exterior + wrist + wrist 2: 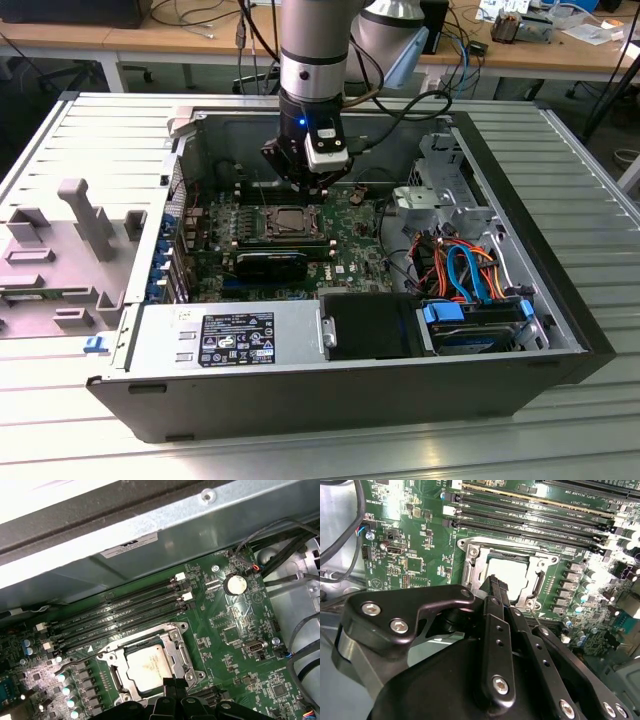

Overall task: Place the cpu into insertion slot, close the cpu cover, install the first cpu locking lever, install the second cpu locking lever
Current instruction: 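Install the first cpu locking lever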

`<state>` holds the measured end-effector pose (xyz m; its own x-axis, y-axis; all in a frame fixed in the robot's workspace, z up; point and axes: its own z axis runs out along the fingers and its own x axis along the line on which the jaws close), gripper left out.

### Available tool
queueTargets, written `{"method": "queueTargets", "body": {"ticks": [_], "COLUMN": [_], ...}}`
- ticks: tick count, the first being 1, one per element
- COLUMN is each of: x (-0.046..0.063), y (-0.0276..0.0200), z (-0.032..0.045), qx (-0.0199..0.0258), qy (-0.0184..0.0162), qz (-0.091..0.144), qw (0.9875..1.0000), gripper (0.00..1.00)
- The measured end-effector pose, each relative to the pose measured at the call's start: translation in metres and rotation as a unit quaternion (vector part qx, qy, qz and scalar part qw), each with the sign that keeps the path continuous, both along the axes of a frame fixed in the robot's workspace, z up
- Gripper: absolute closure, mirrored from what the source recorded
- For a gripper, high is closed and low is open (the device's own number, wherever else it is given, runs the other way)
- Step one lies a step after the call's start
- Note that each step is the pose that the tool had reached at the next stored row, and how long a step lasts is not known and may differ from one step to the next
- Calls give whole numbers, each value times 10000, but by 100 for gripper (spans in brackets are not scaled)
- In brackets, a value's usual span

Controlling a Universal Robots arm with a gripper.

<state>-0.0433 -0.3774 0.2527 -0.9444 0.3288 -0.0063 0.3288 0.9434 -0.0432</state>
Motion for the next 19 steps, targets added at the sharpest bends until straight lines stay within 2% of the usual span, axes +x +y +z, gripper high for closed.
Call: {"method": "queueTargets", "body": {"ticks": [19], "x": [0], "y": [0], "z": [0], "qx": [0], "qy": [0], "qz": [375], "qw": [9993], "gripper": [89]}}
